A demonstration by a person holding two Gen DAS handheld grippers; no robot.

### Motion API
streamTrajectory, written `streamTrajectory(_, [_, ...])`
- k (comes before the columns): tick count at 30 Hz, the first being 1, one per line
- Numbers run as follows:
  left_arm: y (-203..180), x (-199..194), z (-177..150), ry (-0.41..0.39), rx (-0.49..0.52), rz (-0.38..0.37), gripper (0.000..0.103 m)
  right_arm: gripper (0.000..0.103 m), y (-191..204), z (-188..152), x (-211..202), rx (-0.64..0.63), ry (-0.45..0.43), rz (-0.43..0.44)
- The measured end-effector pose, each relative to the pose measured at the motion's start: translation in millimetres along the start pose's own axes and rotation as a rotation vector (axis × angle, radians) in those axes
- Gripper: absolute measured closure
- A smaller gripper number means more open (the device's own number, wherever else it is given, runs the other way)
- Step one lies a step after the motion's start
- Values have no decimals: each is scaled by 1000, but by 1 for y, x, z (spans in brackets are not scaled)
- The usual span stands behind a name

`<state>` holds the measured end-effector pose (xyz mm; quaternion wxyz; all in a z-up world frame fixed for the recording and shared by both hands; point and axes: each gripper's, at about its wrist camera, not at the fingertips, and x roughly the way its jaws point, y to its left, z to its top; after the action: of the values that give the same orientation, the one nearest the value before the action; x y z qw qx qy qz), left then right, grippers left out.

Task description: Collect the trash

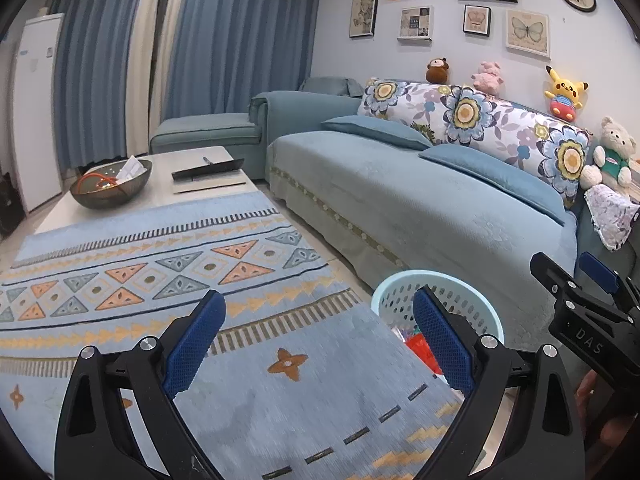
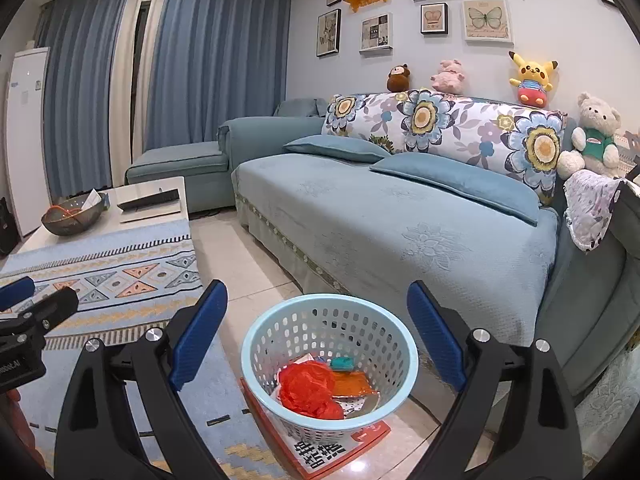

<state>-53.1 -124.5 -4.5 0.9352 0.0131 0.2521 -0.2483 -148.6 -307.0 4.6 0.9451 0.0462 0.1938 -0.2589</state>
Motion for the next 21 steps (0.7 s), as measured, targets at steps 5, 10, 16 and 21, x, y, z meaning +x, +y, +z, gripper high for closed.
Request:
streamTrajectory(5, [1,1,-2,2,-3,5,11,16,2,-2,1,-13,13,13])
streamTrajectory(10, [0,-2,-2,-11,7,25,11,16,6,-2,2,-25,26,27])
streamTrajectory(16, [-8,-13,0,-63,65,72,11,16,6,0,-3,-15,12,35])
streamTrajectory(21, [-12,-19,1,-87,92,90,8,16,7,2,-4,-10,4,19])
